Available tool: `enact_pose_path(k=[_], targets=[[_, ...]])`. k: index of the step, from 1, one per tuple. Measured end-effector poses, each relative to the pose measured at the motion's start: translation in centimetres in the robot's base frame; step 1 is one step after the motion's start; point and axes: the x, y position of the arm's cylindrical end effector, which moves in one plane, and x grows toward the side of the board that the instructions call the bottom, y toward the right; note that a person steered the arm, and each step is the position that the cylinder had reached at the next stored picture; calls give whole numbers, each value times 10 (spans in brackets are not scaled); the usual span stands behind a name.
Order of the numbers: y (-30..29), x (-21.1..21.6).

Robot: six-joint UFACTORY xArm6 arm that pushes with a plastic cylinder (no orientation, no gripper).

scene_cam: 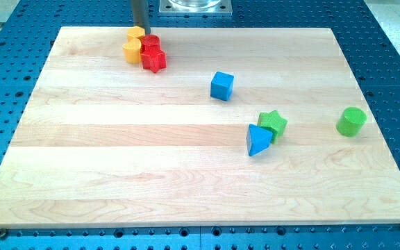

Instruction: Move the yellow blocks into the red blocks

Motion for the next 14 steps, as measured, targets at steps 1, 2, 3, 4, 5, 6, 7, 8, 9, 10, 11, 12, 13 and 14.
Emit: enact_pose_path(k=[1,2,3,4,5,6,7,8,9,10,11,12,13,14], targets=[[1,3],[-15,24],[10,23],[50,-10],[7,-11],[-48,42],[-93,44],[-126,111],[-65,118],[-30,87],[-68,77],[-55,38],[8,19],[13,19]])
